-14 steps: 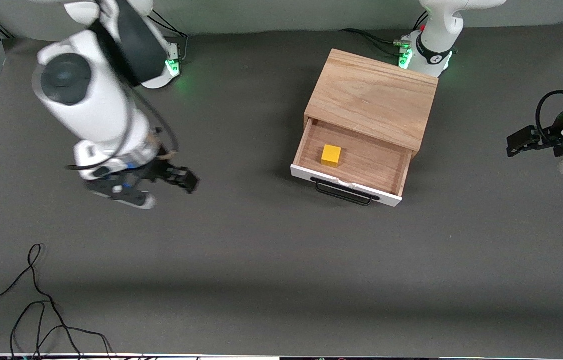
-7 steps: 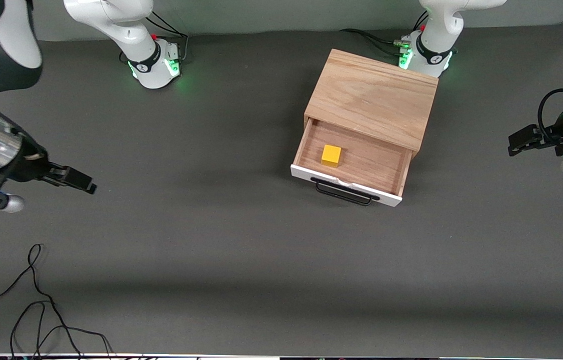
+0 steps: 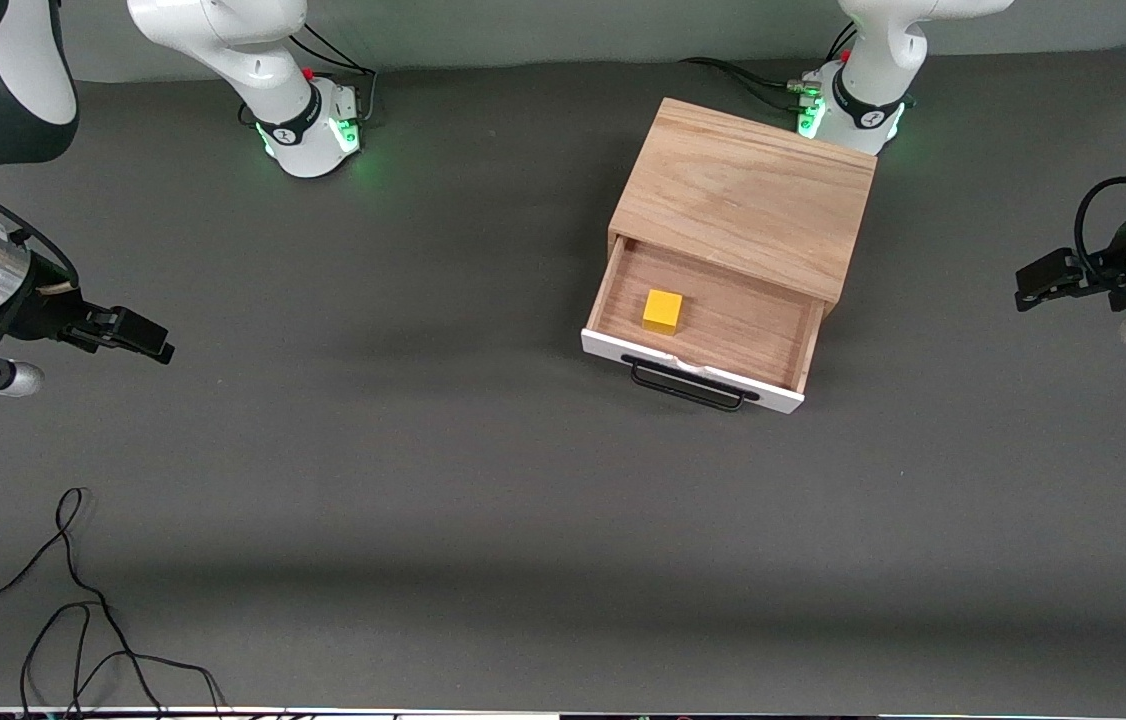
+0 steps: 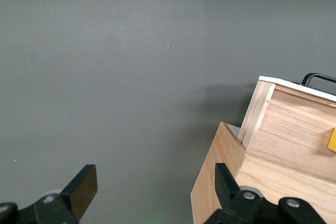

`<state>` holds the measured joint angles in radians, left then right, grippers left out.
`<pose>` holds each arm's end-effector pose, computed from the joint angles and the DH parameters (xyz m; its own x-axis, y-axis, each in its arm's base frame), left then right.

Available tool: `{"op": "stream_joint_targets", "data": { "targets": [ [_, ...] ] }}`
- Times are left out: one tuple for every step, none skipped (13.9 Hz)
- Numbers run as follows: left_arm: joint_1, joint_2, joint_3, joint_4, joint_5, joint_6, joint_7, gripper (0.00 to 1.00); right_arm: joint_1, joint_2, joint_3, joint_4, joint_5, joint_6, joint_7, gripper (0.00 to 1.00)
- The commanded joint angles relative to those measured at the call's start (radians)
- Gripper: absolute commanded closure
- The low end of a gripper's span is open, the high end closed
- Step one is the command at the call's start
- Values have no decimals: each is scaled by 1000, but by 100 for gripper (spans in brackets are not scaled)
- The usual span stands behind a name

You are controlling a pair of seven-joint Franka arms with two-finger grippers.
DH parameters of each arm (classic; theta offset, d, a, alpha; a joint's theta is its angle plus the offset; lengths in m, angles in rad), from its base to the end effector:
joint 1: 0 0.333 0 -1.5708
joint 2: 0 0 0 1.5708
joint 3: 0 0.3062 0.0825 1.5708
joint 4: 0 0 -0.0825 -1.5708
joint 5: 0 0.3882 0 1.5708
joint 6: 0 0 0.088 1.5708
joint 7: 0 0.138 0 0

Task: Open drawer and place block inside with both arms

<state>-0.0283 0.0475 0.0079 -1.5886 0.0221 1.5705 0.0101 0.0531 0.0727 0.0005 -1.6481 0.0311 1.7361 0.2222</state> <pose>0.5684 -0.0086 0.5485 0.9974 -0.0304 -0.0658 -0.0319 -0.9993 -0.0218 0.5898 0.0354 0.5194 0.9849 -0.1727 0.0081 -0.1724 -0.9845 -0.0334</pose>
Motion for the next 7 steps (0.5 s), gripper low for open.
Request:
{"op": "stream_joint_targets", "data": {
  "targets": [
    [-18, -12, 17, -4, -7, -14, 17, 0, 7, -5, -11, -12, -10, 20, -44, 0],
    [-18, -12, 17, -4, -7, -15, 17, 0, 7, -5, -13, -6, -4, 19, -44, 0],
    [-19, -12, 17, -4, -7, -14, 17, 0, 7, -4, -16, 1, -2, 19, -49, 0],
    [-21, -12, 17, -4, -7, -15, 17, 0, 5, -1, -16, 1, -2, 19, -56, 0],
    [-21, -11, 17, -4, -7, -15, 17, 0, 5, 6, -17, 1, -3, 19, -79, 0],
    [-19, -12, 17, -4, -7, -15, 17, 0, 5, 7, -17, 1, -3, 17, -89, 0],
    [-21, -11, 17, -4, -7, -17, 17, 0, 7, 7, -17, 1, -10, 16, -89, 0]
  ]
}}
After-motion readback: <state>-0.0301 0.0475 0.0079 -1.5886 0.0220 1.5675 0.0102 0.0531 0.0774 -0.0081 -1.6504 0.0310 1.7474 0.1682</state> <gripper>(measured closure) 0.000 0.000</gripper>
